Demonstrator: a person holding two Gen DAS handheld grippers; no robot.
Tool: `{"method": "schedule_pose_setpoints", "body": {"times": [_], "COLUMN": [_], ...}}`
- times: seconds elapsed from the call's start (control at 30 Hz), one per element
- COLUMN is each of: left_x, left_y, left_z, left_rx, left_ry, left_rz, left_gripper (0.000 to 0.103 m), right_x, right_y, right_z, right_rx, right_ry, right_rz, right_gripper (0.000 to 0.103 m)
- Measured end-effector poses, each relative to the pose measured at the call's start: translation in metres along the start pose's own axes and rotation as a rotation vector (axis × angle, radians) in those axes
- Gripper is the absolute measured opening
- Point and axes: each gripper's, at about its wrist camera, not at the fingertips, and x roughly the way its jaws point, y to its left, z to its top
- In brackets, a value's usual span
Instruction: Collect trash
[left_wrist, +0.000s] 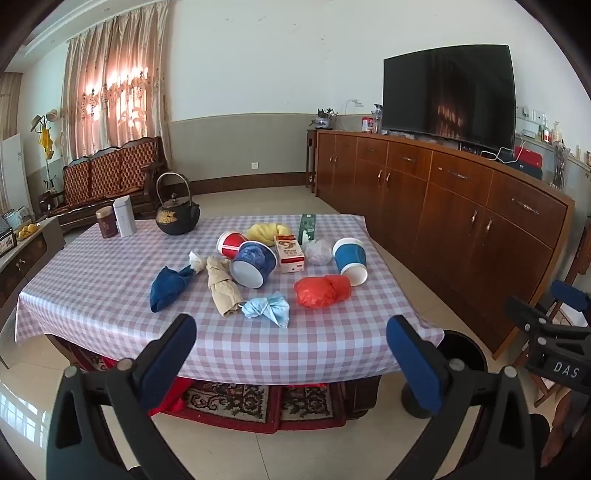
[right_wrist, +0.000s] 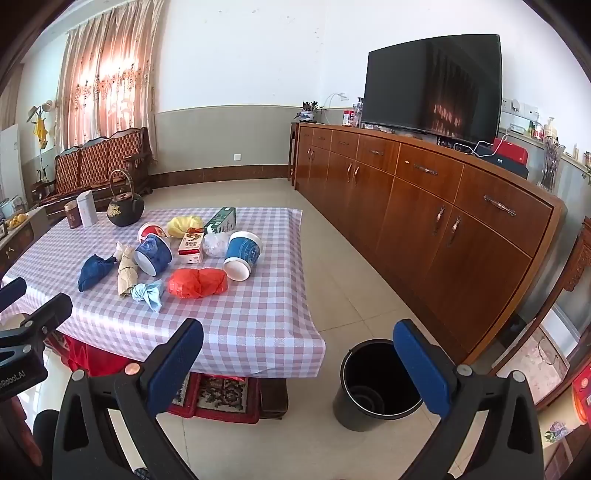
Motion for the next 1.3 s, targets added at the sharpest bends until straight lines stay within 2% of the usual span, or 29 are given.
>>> {"method": "schedule_pose_setpoints", "body": {"times": [0.43,1.3], "left_x": [-0.004,-0.012], "left_y": [-0.004,-0.020], "left_z": [-0.001,-0.001], "left_rx": [0.002,0.020], "left_ry": [-0.013,-0.027], "left_rz": [-0.010,-0.020], "left_gripper": [0.103,0.103], "right_x": [0.002,-0.008], "right_y": [0.005,-0.011], "right_z": [-0.001,-0.005], "right_rx": [0.002,0.025], "right_ry": [-0.003,-0.012], "right_rz": [-0.009,-0.014], "right_gripper": [0.103,0.103]}}
